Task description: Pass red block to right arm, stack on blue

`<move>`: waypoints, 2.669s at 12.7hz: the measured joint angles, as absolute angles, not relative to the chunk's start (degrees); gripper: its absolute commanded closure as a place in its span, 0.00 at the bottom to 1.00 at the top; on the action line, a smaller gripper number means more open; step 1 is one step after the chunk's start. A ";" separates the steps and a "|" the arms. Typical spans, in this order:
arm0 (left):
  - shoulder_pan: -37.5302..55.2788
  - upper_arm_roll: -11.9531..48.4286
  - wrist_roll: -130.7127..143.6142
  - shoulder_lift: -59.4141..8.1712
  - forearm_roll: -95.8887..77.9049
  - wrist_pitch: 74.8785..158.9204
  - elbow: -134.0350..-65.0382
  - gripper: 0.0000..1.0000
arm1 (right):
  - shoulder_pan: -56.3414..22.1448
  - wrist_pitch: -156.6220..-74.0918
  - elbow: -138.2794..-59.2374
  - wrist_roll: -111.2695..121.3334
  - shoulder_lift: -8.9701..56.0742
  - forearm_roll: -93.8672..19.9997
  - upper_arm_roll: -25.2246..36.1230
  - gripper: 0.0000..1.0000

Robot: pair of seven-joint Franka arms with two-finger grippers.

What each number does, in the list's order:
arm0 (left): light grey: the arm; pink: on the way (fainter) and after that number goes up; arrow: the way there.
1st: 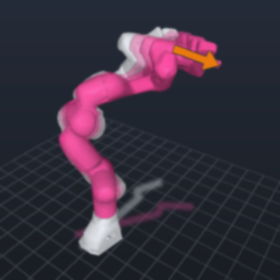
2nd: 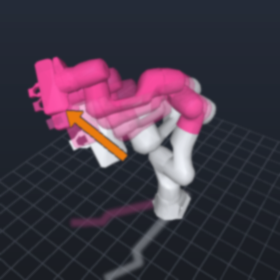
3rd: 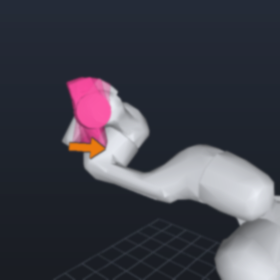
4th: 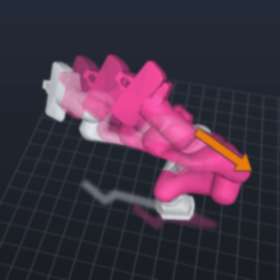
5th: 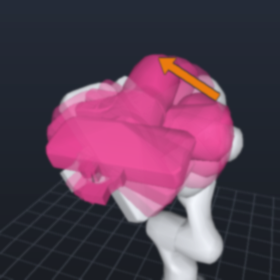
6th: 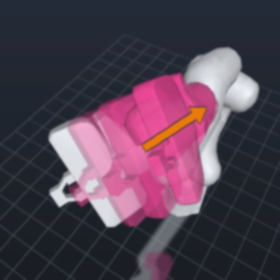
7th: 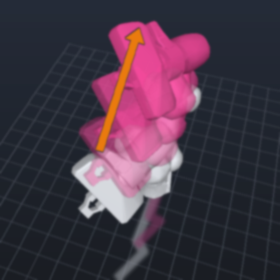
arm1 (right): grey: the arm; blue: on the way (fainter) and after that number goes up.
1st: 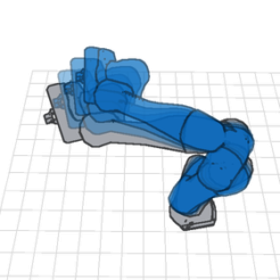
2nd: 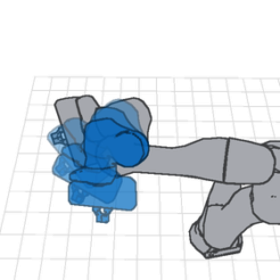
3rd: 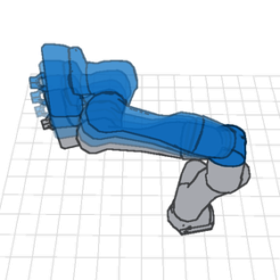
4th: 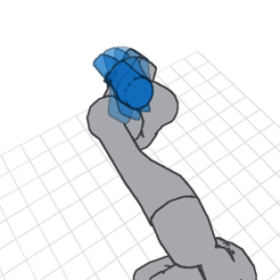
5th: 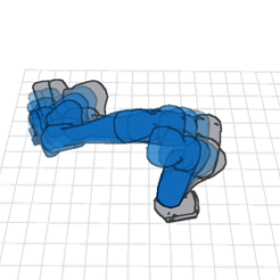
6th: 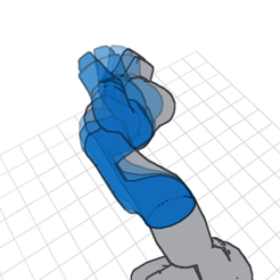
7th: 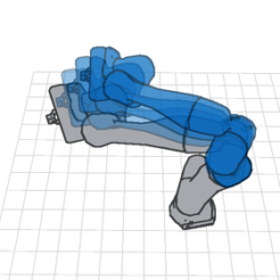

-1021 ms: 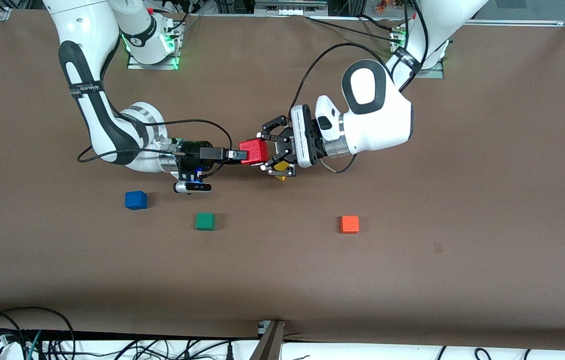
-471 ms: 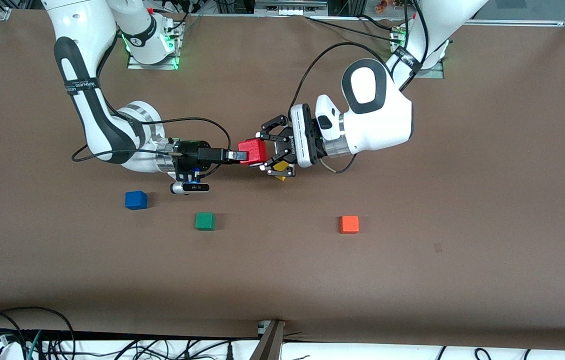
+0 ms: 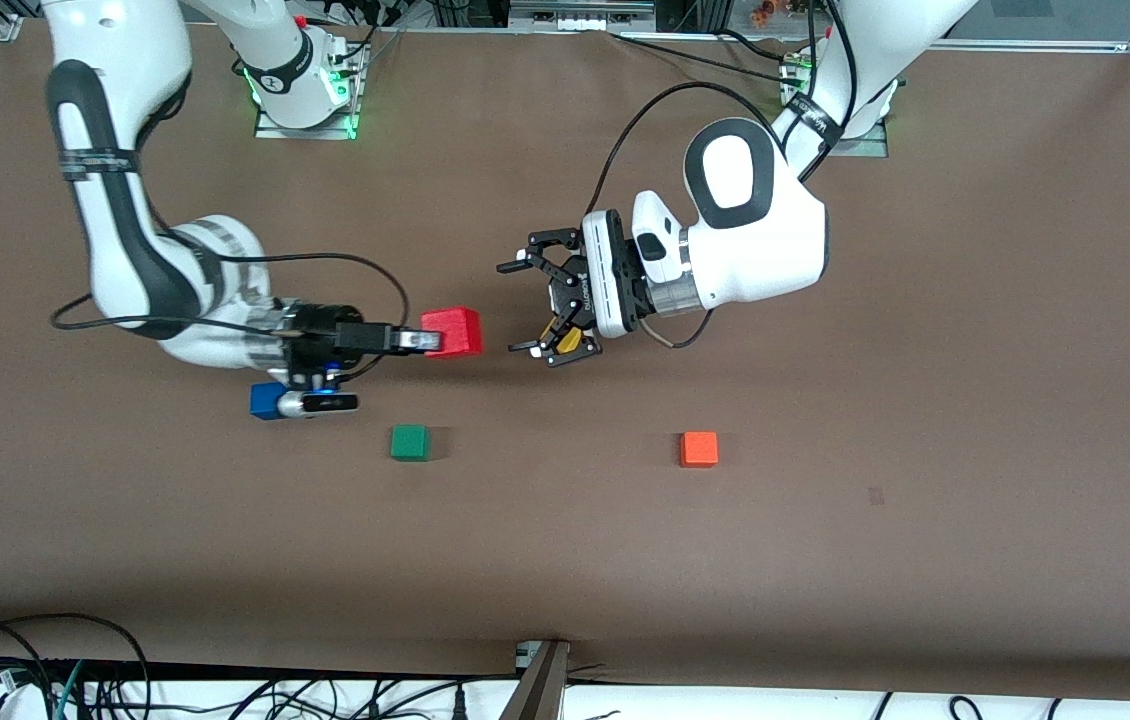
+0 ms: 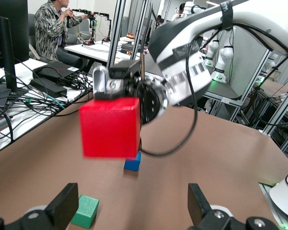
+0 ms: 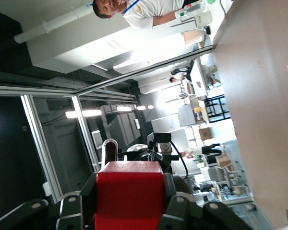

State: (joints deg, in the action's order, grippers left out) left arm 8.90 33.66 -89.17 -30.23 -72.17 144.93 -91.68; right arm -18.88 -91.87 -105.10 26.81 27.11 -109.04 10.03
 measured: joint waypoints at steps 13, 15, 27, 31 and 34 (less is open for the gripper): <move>5.60 32.94 -79.11 -29.58 -62.58 141.41 -93.67 0.00 | -14.46 -100.11 -96.13 25.80 24.92 -40.59 22.02 1.00; 5.11 32.95 -74.71 -29.39 -59.65 139.19 -93.65 0.00 | -15.35 -106.81 -97.11 25.56 24.62 -33.20 22.01 1.00; 2.46 27.59 -31.88 -19.48 -37.65 112.77 -90.02 0.00 | -24.44 -137.02 -112.47 25.10 24.47 -24.80 23.21 1.00; 2.50 25.25 -15.00 -14.18 -27.18 102.89 -89.94 0.00 | -24.46 -141.70 -115.04 25.10 24.45 -24.65 23.52 1.00; 2.55 23.27 -5.80 -10.58 -15.89 97.35 -90.20 0.00 | -25.05 -142.96 -115.71 24.59 24.45 -24.59 23.51 1.00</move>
